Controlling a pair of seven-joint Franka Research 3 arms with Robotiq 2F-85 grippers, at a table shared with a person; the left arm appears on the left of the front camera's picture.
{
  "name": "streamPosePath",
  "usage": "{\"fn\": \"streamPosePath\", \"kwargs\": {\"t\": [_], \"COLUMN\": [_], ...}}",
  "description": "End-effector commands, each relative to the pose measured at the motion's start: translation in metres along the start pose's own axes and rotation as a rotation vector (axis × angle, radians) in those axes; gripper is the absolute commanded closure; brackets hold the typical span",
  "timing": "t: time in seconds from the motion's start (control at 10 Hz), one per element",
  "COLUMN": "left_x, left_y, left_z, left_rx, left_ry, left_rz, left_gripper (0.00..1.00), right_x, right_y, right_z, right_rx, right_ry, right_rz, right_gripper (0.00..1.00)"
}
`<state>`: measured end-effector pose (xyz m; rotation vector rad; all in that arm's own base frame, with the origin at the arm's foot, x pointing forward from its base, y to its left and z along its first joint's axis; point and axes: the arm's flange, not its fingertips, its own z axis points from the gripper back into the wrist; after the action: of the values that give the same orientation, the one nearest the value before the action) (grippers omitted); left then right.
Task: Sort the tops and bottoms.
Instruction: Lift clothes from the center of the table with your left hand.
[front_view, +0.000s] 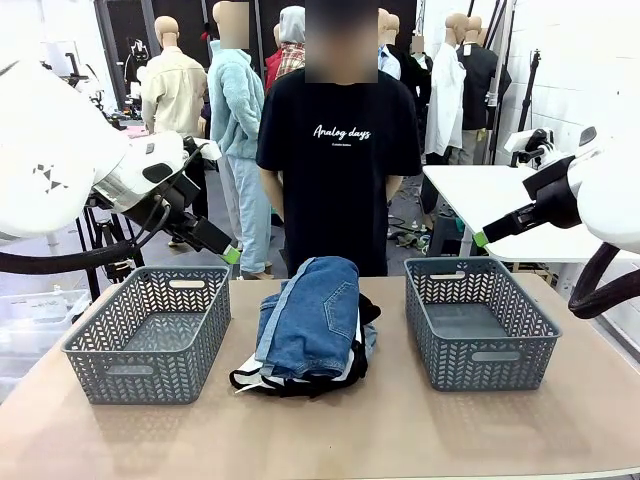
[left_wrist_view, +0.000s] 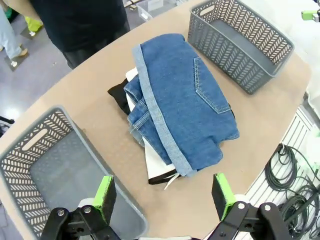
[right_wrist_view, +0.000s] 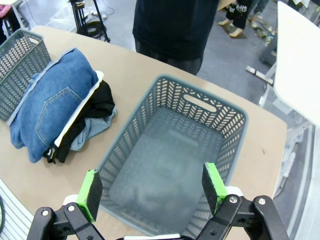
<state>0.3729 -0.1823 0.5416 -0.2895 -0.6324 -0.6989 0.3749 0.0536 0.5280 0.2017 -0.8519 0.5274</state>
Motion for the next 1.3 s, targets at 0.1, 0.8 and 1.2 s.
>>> {"fn": "streamPosePath", "kwargs": {"t": [0.1,0.8,1.2], "left_x": [0.013,0.068,0.091], "left_y": [-0.038,-0.089,-0.079], "left_z": [-0.005,-0.094,-0.131], "left_rx": [-0.186,-0.206,-0.121], "left_ry": [-0.009,0.268,0.334], "left_rz": [0.026,0.184,0.204], "left_gripper": [0.00,0.00,0.00], "right_x": [-0.001,-0.001,-0.001], "right_y": [0.000,0.000,0.000], "right_z": [-0.002,-0.002,-0.002], "right_rx": [0.002,0.002,0.002], "right_ry": [-0.010,-0.010,-0.010], "right_rz": [-0.008,-0.008,-0.008], "right_gripper": [0.00,0.00,0.00]}}
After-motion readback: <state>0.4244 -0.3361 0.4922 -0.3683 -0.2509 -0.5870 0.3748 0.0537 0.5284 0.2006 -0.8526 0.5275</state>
